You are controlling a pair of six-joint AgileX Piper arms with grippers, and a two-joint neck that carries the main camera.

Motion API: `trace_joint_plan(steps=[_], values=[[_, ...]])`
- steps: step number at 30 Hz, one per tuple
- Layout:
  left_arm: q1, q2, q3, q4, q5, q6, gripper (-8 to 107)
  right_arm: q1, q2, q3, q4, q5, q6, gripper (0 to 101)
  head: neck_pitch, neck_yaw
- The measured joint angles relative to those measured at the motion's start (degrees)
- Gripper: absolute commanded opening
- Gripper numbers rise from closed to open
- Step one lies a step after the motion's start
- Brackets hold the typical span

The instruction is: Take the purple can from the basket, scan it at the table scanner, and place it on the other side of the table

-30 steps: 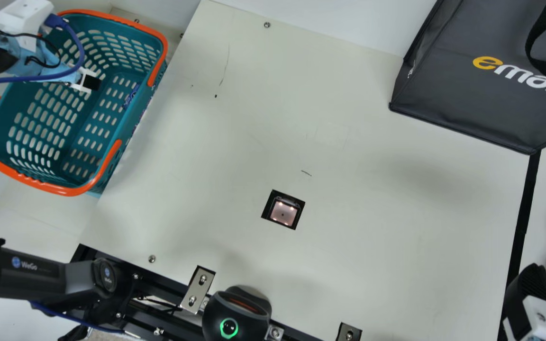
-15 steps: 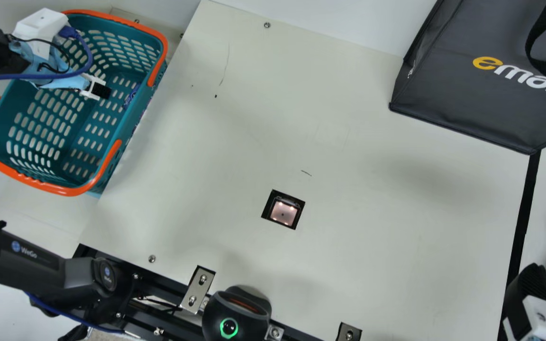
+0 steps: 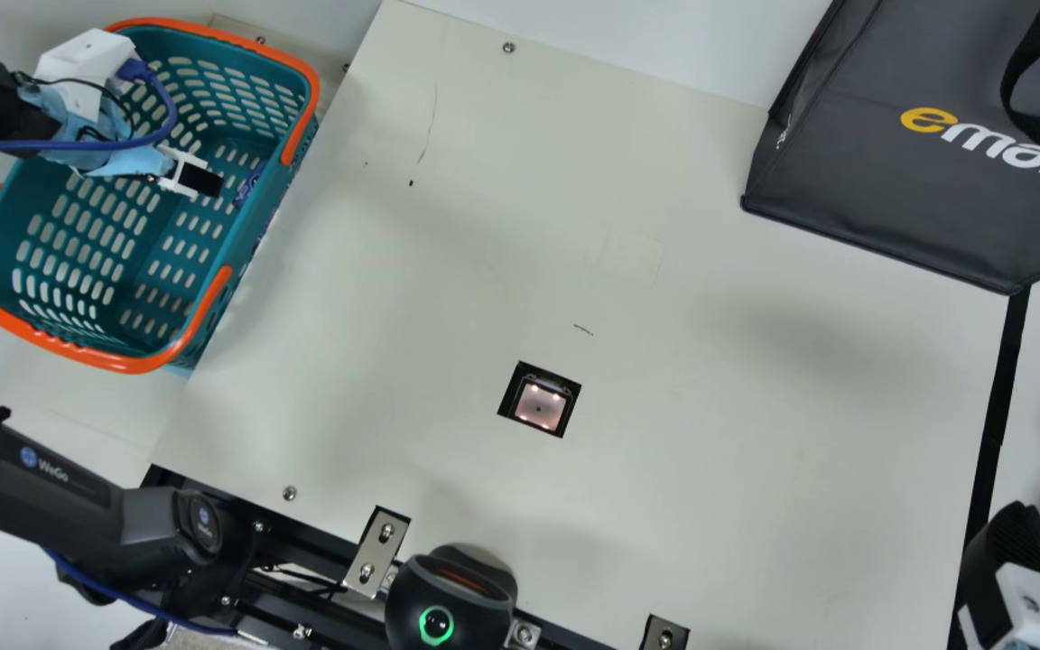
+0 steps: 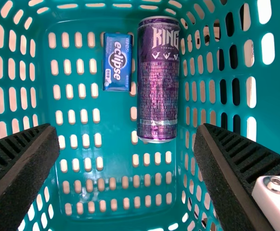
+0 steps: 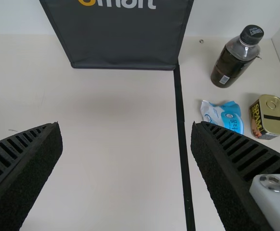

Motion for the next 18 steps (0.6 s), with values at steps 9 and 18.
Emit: trace_joint_plan(steps=[9,18], values=[[0.8,2.3,1.3,-1.6,-0.6,2.5,90,0.0,0.0,0.0,0.0,0.0,0.0,95,0.1,-0.1],[1.2,4.9,3.5,-2.8,-2.2,5.2,90,0.0,0.0,0.0,0.0,0.0,0.0,95,0.0,0.0]])
